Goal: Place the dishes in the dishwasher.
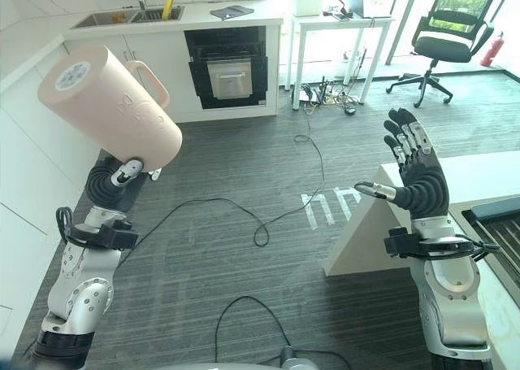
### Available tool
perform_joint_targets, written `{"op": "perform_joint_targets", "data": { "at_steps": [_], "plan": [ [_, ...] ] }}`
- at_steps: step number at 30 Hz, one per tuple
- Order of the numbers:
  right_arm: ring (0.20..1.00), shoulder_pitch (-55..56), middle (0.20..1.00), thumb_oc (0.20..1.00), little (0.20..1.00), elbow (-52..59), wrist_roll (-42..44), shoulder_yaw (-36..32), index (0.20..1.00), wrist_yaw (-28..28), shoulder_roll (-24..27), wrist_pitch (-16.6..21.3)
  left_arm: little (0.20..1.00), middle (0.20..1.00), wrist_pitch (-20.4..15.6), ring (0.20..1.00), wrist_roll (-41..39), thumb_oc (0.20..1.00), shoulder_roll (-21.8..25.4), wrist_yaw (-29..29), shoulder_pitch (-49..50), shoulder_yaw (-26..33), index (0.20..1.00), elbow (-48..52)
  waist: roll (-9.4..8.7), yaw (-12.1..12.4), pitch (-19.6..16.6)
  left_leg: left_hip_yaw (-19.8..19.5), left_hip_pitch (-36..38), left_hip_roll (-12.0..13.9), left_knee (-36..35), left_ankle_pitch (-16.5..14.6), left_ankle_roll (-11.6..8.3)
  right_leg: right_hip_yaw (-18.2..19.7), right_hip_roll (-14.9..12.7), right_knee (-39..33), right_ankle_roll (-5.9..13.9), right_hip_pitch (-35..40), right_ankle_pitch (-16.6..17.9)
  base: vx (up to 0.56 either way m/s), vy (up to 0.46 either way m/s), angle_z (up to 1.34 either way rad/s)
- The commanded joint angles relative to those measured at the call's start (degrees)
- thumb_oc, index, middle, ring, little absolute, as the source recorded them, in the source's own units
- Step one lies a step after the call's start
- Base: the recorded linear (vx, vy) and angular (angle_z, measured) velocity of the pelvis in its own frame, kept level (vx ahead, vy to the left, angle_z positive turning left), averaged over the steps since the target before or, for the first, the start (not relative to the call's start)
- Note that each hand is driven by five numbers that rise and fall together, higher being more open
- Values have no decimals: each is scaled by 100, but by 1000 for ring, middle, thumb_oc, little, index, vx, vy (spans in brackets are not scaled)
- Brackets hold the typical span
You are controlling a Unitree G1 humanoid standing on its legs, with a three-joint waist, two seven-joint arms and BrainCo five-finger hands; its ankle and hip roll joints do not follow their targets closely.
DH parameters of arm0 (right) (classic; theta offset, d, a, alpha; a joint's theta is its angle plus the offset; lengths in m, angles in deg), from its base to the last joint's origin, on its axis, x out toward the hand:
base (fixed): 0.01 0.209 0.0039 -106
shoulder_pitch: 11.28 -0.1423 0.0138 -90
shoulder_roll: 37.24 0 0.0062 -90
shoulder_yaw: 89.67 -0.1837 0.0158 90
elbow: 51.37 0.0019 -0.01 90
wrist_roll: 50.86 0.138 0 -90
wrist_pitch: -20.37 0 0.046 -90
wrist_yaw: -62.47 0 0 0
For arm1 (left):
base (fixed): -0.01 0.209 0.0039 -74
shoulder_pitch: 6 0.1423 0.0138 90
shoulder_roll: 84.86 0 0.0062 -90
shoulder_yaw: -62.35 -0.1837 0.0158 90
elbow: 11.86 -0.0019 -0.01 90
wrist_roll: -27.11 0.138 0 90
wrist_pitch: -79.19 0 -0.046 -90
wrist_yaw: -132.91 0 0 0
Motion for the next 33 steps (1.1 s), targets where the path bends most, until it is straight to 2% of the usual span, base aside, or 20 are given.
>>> {"op": "perform_joint_targets", "data": {
  "at_steps": [1, 4, 5, 12, 19, 21, 22, 23, 24, 25, 26, 27, 28, 29, 30, 31, 33],
  "plan": [
    [1000, -369, 1000, 1000, 1000, 189, 129, -101, 1000, 40, 138, 139, 200, 200, -381, 200, 25, 200, 170, 55, -310, 200, 200, 136, -100, 25, -126, 270, 174, -78, -7, -208, -201, -207, -202, 5, 299, 343, -327, 13, -63, 5],
    [1000, -362, 1000, 1000, 1000, 216, 90, -94, 1000, 16, 158, 136, 200, 200, -381, 200, 30, 200, 182, 42, -268, 225, 200, 155, -95, 36, -135, 241, 172, -68, -7, -203, -217, -201, -181, 5, 292, 359, -354, 2, -32, 3],
    [1000, -502, 1000, 1000, 1000, 138, 193, 219, 1000, 330, 130, 565, 200, 200, -1335, 200, 331, 200, 128, 291, -317, 434, 200, 21, -94, 67, -267, 620, -206, 309, -7, 94, -481, -537, -345, 5, 293, 149, -435, 0, 0, 0],
    [1000, -432, 1000, 1000, 1000, 233, 314, 192, 1000, 471, 102, 593, 200, 200, -1251, 200, 268, 200, 195, 195, -277, 393, 200, 56, -99, 49, -310, 678, -182, 415, -7, 139, -517, -615, -239, 5, 227, 166, -471, 10, -83, 9],
    [1000, -332, 1000, 1000, 1000, 128, 452, 52, 1000, 335, 93, 510, 200, 200, -1235, 200, 212, 200, 101, 77, -74, 407, 200, -18, -82, 32, -238, 610, -99, 465, 18, 238, -596, -367, 22, 5, 32, 304, -613, 69, -179, 6],
    [1000, -311, 1000, 1000, 1000, 148, 327, 21, 1000, 315, 126, 488, 200, 200, -1191, 200, 160, 200, 52, 32, -19, 418, 200, -25, -170, 49, -142, 680, -344, 428, 837, 192, -606, -302, 10, 5, -64, 366, -612, 85, -222, -9],
    [1000, -300, 1000, 1000, 1000, 156, 331, -2, 1000, 262, 175, 551, 200, 200, -1180, 200, 137, 200, 34, -10, 1, 413, 200, -29, -235, 56, -70, 688, -652, 436, 1591, 179, -632, -275, -1, 5, -129, 377, -597, 79, -212, -4],
    [1000, -329, 1000, 1000, 1000, 160, 450, -24, 1000, 258, 213, 551, 200, 200, -1131, 200, 136, 200, -1, -17, 21, 393, 200, 21, -269, 98, 59, 582, -1067, 494, 2205, 399, -719, -222, 29, 5, -195, 414, -583, 98, -150, 3],
    [1000, -358, 1000, 1000, 1000, 143, 431, -14, 1000, 268, 201, 546, 200, 200, -1102, 200, 142, 200, -20, -21, 30, 390, 200, 27, -249, 100, 110, 572, -1202, 566, 2197, 481, -746, -211, 64, 5, -208, 435, -594, 169, -35, 13],
    [1000, -392, 1000, 1000, 1000, 125, 445, 17, 1000, 303, 190, 519, 200, 200, -1069, 200, 109, 200, -42, -45, 66, 373, 200, 12, -213, 84, 146, 672, -1189, 683, 1812, 564, -741, -194, 87, 5, -189, 477, -628, 283, 132, 2],
    [1000, -392, 1000, 1000, 1000, 126, 394, 93, 1000, 346, 152, 497, 200, 200, -1061, 200, 80, 200, -47, -73, 146, 325, 200, -5, -136, 55, 139, 873, -1008, 897, 1032, 813, -750, -230, 89, 5, -146, 518, -683, 345, 209, -7],
    [1000, -361, 1000, 1000, 1000, 146, 363, 116, 1000, 369, 147, 513, 200, 200, -1054, 200, 84, 200, -30, -69, 172, 301, 200, -14, -86, 39, 133, 988, -917, 1036, 573, 1065, -795, -286, 71, 5, -110, 547, -719, 253, 177, -25],
    [1000, -361, 1000, 1000, 1000, 146, 363, 116, 1000, 369, 147, 513, 200, 200, -1054, 200, 84, 200, -30, -69, 172, 301, 200, -14, -86, 39, 133, 988, -917, 1036, 573, 1065, -795, -286, 71, 5, -110, 547, -719, 328, 247, -24],
    [1000, -276, 1000, 1000, 1000, 149, 358, 123, 1000, 409, 228, 619, 200, 200, -1118, 200, 53, 200, 32, -99, 217, 244, 200, -54, 22, 17, 133, 1087, -875, 1357, -7, 1630, -999, -439, 50, 5, -84, 624, -794, 360, 271, -19],
    [1000, -284, 1000, 1000, 1000, 106, 402, 100, 1000, 435, 293, 641, 200, 200, -1191, 200, 18, 200, 47, -154, 243, 248, 200, -102, 66, 48, 130, 848, -1031, 1485, -7, 1832, -1112, -417, 63, 5, -98, 679, -863, 490, 377, -6],
    [1000, -314, 1000, 1000, 1000, 46, 481, 73, 1000, 459, 393, 640, 200, 200, -1261, 200, -28, 200, 46, -214, 277, 271, 200, -131, 83, 71, 119, 696, -1074, 1464, -7, 1813, -1123, -376, 48, 5, -101, 729, -912, 448, 356, -2],
    [1000, -348, 1000, 1000, 1000, -8, 654, 5, 1000, 596, 528, 578, 200, 200, -1306, 200, -144, 200, 45, -302, 407, 393, 200, -96, 101, 102, 71, 678, -1016, 1391, -7, 1585, -1061, -362, -62, 5, -54, 868, -977, 492, 392, -27]
  ]
}}
